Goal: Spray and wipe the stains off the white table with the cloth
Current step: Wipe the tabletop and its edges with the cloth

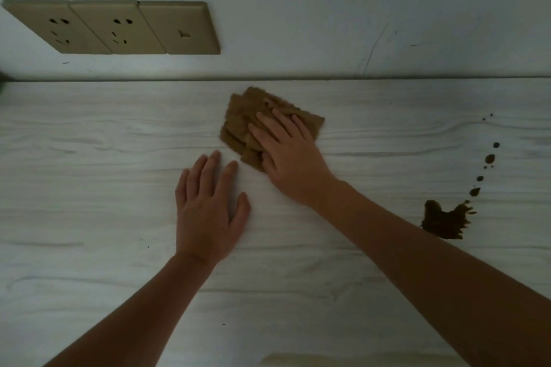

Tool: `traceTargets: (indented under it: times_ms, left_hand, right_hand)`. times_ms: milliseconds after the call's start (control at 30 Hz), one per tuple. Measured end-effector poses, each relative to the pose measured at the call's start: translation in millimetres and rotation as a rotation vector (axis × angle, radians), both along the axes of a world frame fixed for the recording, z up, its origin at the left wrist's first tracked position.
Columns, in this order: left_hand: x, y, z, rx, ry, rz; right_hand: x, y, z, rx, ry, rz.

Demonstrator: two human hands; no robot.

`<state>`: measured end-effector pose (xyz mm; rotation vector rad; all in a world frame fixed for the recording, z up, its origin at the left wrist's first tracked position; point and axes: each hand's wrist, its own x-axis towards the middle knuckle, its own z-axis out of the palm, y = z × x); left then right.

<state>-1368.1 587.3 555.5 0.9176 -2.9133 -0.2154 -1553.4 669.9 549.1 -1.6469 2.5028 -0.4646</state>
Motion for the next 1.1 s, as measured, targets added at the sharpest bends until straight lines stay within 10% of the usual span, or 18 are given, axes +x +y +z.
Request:
traceTargets:
  times_ms: [533, 1100]
  left_hand:
    - [0, -4, -3, 0.024, 0.013, -0.026]
    - [-1, -2, -3, 0.000, 0.009, -0.019]
  right_hand:
    - [-85, 60, 3, 0.026, -0.032, -0.878]
    - [-82, 55, 7, -0.024, 0.042, -0.033]
